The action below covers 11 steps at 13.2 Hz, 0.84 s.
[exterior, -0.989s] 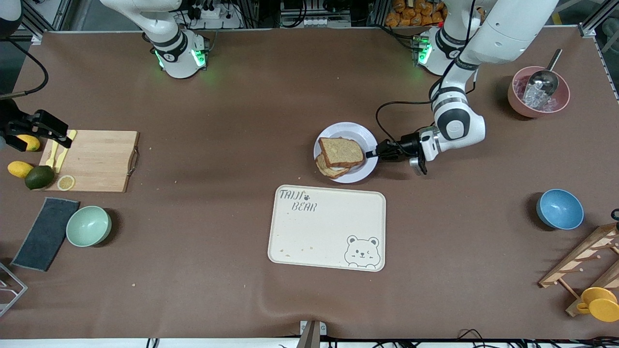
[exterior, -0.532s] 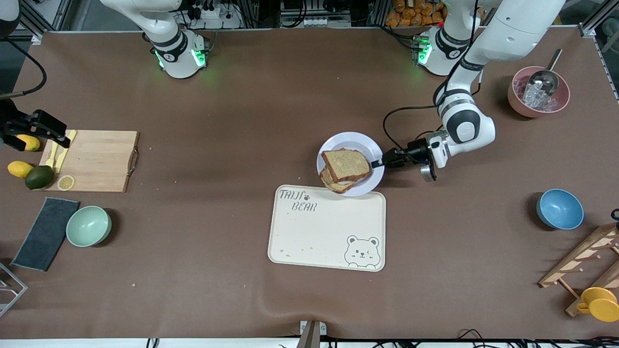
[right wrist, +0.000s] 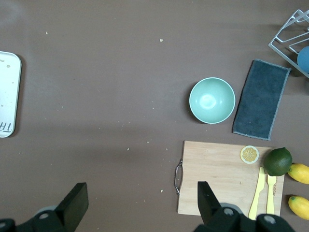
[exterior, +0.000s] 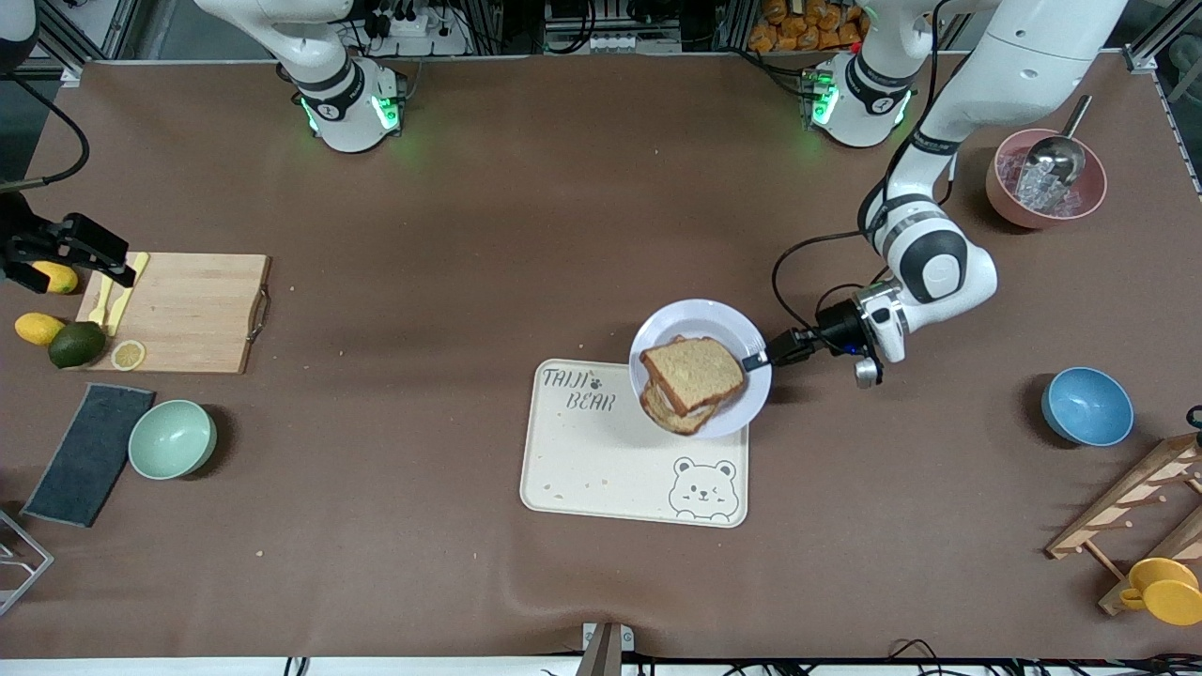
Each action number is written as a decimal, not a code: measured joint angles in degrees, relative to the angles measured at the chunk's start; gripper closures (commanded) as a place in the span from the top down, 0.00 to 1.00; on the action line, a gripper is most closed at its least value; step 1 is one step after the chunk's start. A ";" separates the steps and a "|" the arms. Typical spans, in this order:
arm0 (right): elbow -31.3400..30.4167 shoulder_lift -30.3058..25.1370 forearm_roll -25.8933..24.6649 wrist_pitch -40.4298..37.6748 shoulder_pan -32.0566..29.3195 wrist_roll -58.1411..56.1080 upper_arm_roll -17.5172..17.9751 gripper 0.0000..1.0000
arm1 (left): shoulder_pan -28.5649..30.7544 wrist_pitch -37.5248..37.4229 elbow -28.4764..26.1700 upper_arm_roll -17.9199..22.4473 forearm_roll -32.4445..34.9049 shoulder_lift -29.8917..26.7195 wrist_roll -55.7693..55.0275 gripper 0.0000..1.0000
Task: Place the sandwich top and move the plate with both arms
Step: 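Slide the plate with the left gripper onto the bear tray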
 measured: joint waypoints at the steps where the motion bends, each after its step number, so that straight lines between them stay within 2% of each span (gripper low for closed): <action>1: -0.01 0.00 0.00 -0.01 -0.11 0.00 -0.02 1.00 | -0.56 1.51 2.41 -0.10 0.00 1.37 -1.45 0.00; 3: -0.04 0.00 0.00 -0.05 -0.25 0.00 -0.04 1.00 | -2.64 5.13 6.98 -0.31 -0.34 5.30 -2.59 0.00; 7: -0.05 0.00 0.00 -0.14 -0.29 0.01 -0.05 1.00 | -8.88 11.86 15.14 -0.50 -7.73 12.75 -2.69 0.00; 11: -0.05 0.00 0.00 -0.15 -0.33 0.01 -0.05 1.00 | -12.43 15.41 19.10 -0.51 -8.92 17.23 -2.84 0.00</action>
